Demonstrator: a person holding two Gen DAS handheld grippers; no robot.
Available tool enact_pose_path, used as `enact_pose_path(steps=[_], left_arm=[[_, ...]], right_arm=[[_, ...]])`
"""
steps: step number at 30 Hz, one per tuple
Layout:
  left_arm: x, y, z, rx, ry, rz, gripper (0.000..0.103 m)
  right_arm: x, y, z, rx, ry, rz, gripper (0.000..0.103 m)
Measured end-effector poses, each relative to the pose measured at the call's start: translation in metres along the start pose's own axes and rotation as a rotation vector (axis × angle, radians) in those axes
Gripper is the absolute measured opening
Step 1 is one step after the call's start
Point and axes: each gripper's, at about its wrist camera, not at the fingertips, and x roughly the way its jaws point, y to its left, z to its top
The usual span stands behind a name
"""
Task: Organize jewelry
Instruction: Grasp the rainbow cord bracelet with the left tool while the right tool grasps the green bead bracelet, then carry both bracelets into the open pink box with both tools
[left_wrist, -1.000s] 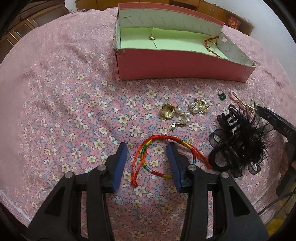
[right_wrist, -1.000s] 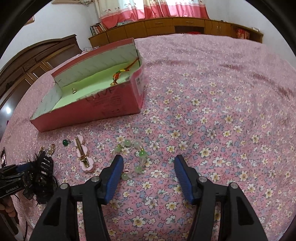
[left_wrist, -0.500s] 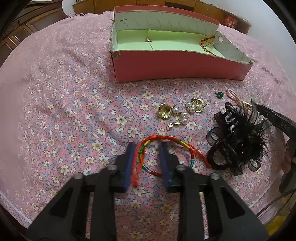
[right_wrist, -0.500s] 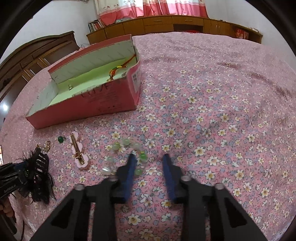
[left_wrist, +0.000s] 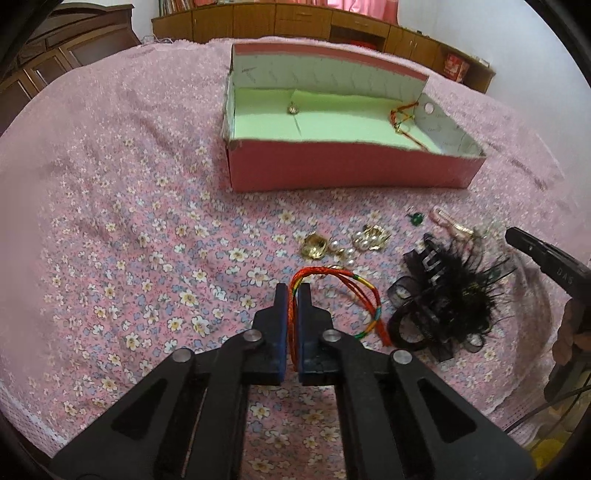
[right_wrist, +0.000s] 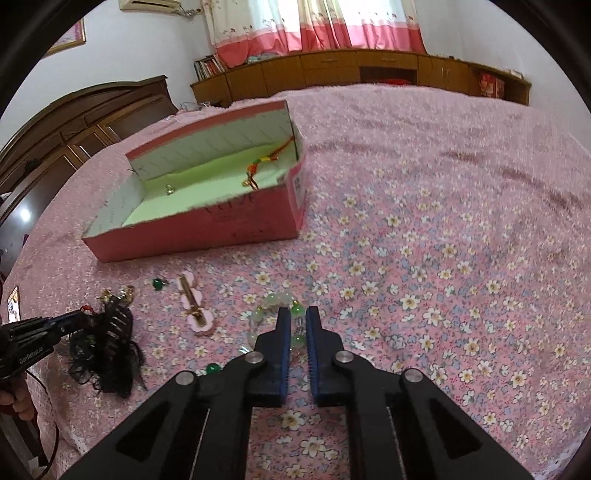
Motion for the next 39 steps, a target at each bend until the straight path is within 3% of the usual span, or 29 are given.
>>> enact_pose_path(steps=[22,39], left_arm=[[-0.074,0.012,0.01,-0.02,-0.197,0.015,0.0],[-0.069,-0.005,0.046,-0.014,-0.304,0.017,0.0]], right_arm=[[-0.049,0.016,0.017,-0.038,-0.192,0.007,0.009],[-0.06,0.028,0.039,-0.053,-0.29,0.018,0.009]])
